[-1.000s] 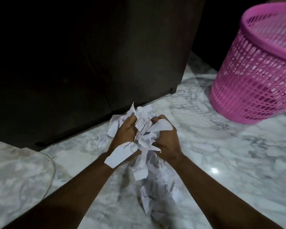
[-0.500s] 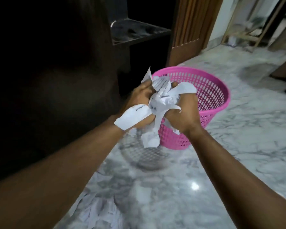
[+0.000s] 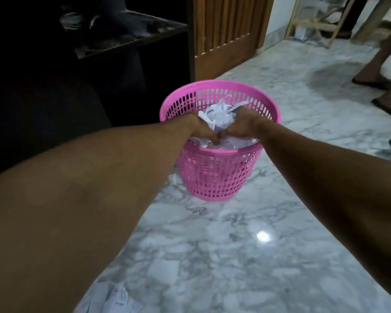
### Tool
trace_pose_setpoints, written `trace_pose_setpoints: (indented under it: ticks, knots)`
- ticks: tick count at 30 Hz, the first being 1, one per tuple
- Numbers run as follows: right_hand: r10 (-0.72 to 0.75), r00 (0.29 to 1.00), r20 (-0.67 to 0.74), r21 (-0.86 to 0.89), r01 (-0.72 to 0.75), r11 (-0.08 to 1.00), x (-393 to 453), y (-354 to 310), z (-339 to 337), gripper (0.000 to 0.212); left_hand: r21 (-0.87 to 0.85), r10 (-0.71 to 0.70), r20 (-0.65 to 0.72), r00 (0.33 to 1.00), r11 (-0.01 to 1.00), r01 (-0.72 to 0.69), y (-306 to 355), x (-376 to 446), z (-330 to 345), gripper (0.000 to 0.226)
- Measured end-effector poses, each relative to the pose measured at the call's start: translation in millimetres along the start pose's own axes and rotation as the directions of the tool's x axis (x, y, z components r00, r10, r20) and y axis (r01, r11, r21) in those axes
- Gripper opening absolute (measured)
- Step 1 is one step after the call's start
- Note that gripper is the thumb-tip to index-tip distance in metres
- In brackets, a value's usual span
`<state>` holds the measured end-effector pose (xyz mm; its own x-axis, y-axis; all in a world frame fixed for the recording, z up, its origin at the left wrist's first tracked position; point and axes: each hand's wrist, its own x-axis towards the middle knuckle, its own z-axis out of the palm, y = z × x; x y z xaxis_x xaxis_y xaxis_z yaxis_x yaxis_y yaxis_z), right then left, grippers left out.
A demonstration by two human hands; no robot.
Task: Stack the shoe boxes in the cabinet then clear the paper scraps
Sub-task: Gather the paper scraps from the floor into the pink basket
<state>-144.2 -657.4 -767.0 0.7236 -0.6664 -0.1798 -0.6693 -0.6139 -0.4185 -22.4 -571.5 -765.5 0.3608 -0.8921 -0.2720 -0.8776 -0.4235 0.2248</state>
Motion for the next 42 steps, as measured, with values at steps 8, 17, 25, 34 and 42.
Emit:
trace_pose_setpoints:
  ticks: [8,17,25,34,42]
  knots:
    - [0.051,0.997,0.064,-0.235,-0.035,0.971,-3.6,-8.3,-8.3,0.068,0.001,-0.109,-0.05,0.993,0.994,0.11,-13.6,0.6,-16.0,0.069]
    - [-0.056,0.954,-0.295,-0.095,0.029,0.995,-38.3,-30.0,-19.4,0.044,-0.13,0.115,-0.477,0.872,0.971,-0.199,-15.5,-45.4,-46.2,0.049]
    - [-0.425,0.715,-0.555,-0.068,0.47,0.88,-122.2,-89.4,89.2,0.042,-0.338,-0.023,-0.768,0.64,0.864,-0.374,-101.5,-192.9,61.0,0.021]
    - [-0.492,0.864,-0.112,0.068,0.5,0.863,-275.7,-88.8,322.8,0.102,-0.492,-0.485,-0.549,0.681,0.846,0.206,-240.4,-392.3,288.1,0.039]
    - [-0.602,0.769,0.216,-0.114,0.632,0.766,-338.5,-89.2,454.2,0.111,-0.361,-0.724,-0.214,0.655,0.682,0.636,-283.9,-533.3,436.2,0.094]
